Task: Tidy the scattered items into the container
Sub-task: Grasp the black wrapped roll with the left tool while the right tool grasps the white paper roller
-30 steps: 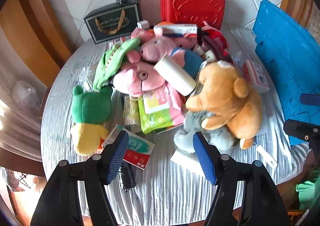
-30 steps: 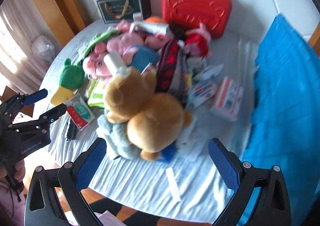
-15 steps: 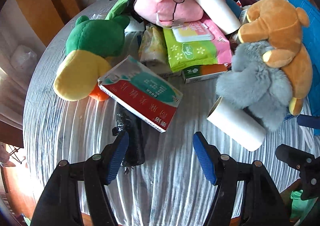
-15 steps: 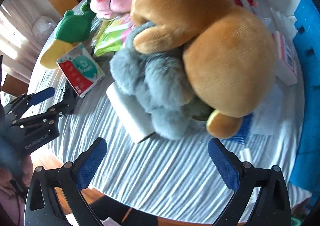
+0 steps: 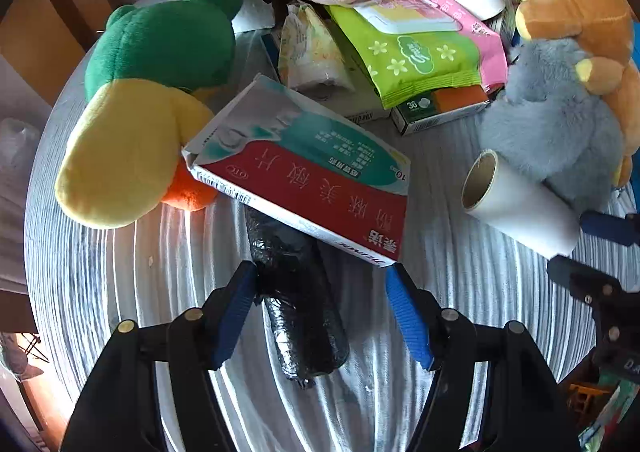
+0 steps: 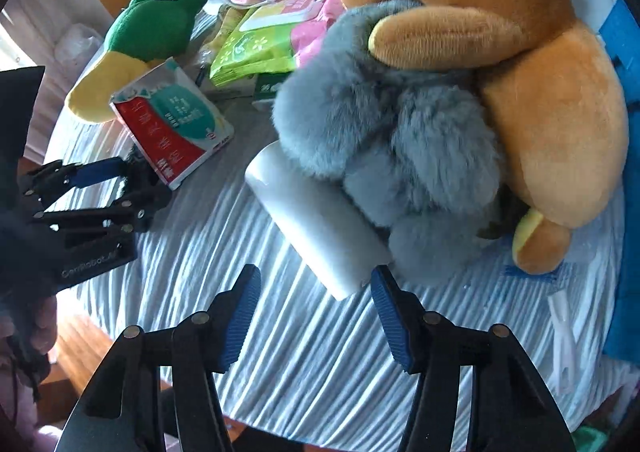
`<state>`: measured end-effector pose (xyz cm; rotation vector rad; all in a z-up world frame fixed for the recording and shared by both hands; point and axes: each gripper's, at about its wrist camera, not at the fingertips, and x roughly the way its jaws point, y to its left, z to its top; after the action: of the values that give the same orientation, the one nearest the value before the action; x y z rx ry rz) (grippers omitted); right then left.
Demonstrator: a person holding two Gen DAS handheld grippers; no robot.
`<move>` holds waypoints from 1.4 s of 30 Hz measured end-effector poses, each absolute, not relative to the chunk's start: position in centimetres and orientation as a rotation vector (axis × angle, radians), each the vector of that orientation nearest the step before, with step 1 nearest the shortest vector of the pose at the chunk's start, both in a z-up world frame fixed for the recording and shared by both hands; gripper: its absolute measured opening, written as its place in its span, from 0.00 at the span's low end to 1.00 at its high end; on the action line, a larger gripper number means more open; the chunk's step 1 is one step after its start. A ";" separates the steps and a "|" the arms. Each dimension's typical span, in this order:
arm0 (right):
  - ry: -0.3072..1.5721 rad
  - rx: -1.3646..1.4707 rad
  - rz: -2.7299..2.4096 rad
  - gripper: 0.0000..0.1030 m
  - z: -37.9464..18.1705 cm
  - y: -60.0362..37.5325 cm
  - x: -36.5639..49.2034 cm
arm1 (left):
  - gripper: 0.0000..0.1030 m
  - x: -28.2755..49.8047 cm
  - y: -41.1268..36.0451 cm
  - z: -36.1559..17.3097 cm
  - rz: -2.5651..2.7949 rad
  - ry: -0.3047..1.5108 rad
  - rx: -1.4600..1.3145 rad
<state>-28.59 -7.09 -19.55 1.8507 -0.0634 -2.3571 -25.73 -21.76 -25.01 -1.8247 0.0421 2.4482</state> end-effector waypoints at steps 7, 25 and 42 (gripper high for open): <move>0.086 1.908 -2.473 0.67 -20.7 -8.8 -30.8 | 0.51 -26.1 -22.3 -26.9 2.388 0.052 -1.785; -0.224 1.952 -2.410 0.59 -20.9 -10.3 -29.5 | 0.33 -24.6 -23.9 -28.5 2.303 0.073 -1.751; -0.347 2.091 -2.408 0.45 -24.5 -11.3 -28.8 | 0.31 -21.4 -27.9 -30.0 2.275 0.070 -1.756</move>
<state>-28.82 -11.29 -24.48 2.0908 -0.3469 -2.4076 -21.42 -27.92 -29.96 -1.7565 0.0697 2.2751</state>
